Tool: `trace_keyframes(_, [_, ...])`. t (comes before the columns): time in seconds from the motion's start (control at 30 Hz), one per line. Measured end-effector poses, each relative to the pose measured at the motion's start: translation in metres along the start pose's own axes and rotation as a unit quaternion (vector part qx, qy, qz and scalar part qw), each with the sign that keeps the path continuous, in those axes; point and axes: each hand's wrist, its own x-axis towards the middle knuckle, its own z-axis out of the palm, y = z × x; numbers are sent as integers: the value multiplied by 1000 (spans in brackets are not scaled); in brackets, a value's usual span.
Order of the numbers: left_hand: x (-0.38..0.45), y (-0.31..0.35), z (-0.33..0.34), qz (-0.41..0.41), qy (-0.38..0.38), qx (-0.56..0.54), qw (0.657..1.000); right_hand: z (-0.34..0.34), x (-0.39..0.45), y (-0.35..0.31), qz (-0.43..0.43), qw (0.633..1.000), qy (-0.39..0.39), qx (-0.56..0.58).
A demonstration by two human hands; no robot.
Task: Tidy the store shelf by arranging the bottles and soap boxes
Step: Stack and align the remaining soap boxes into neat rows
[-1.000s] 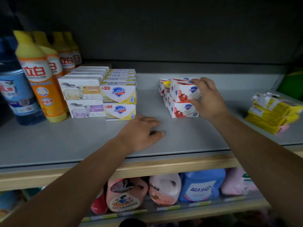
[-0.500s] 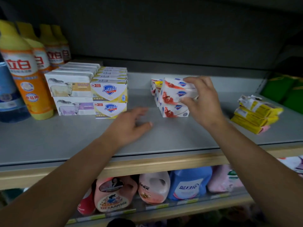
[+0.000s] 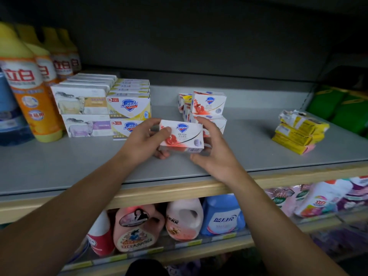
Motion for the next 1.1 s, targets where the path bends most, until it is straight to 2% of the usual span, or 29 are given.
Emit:
trace_keyframes(0.2, [-1,-1,-2,-7,2,-33,999,-7,-1,5,56,997,36,37])
trace_keyframes(0.3, [-2,-1,-1,-3,-13,34,999,-6,0,0,94,989,84,79])
trace_keyframes(0.43, [-2,0,1,-19,-12,102,995,-5,5,-1,136,981,105,87])
trace_keyframes(0.53, [0,-2,0,-4,-22,111,994,-7,7,1,123,980,101,118])
trace_keyframes(0.63, [0,-4,-1,17,-54,64,996,-9,7,7,96,975,87,181])
trace_keyframes(0.8, [-2,-3,0,54,-53,44,996,-8,7,12,70,980,93,163])
trace_keyframes(1.03, [-4,1,-4,34,-71,12,997,-7,4,13,52,994,74,67])
trace_keyframes(1.1, [-5,4,-2,40,-69,-2,997,-5,4,9,36,995,90,18])
